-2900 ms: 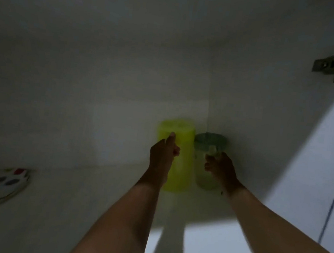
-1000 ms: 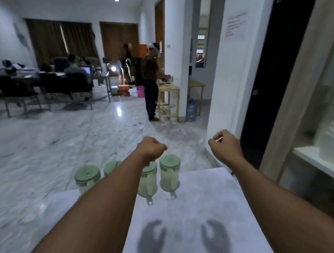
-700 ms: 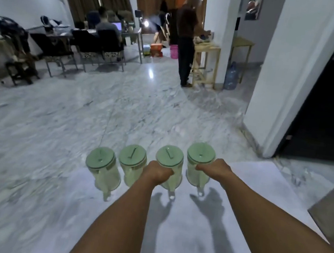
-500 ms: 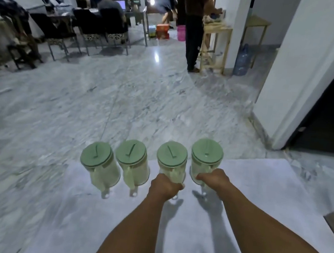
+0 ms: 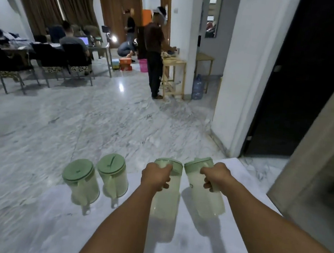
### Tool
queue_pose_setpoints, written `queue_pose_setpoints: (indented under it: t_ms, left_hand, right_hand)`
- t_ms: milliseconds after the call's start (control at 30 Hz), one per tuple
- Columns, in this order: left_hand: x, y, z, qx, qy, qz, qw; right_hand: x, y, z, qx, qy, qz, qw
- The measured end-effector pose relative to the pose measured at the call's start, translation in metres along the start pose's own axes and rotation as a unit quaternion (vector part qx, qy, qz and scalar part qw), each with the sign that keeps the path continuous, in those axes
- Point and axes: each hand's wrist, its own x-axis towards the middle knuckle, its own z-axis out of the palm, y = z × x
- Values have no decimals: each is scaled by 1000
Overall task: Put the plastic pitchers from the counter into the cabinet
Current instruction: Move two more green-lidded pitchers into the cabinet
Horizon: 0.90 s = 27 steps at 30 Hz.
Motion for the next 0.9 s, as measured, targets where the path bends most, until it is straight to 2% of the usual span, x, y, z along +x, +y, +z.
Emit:
queue_pose_setpoints:
  t_ms: [133, 267, 333, 433, 567, 667, 767, 900]
  left_hand:
    - [-78, 30, 19, 6, -88, 65, 994]
    - [-171, 56, 57, 59, -210, 109, 970]
    - [-220, 70, 81, 115, -294, 109, 943]
    - [-297, 96, 128, 192, -415, 119, 881]
    - [-410, 122, 203, 220, -519, 150, 813]
    - [-496, 135, 258, 206, -566, 193, 775]
    - [-579, 144, 308, 154, -585, 254, 754]
    - [-661, 153, 385, 24, -597, 267, 756]
  right_hand:
    - [-92, 28, -70, 24, 69, -17, 997]
    - [-215, 69, -153, 23, 114, -8, 993]
    - [-286, 90, -198, -5, 119, 16, 993]
    - [-386, 127, -270, -50, 142, 101, 983]
    - [-503, 181, -359, -40, 197, 197, 960]
    - [-581, 215, -410, -2, 305, 206, 930]
    - [-642, 246, -451, 41, 422, 158, 892]
    - [-672, 292, -505, 156, 583, 45, 796]
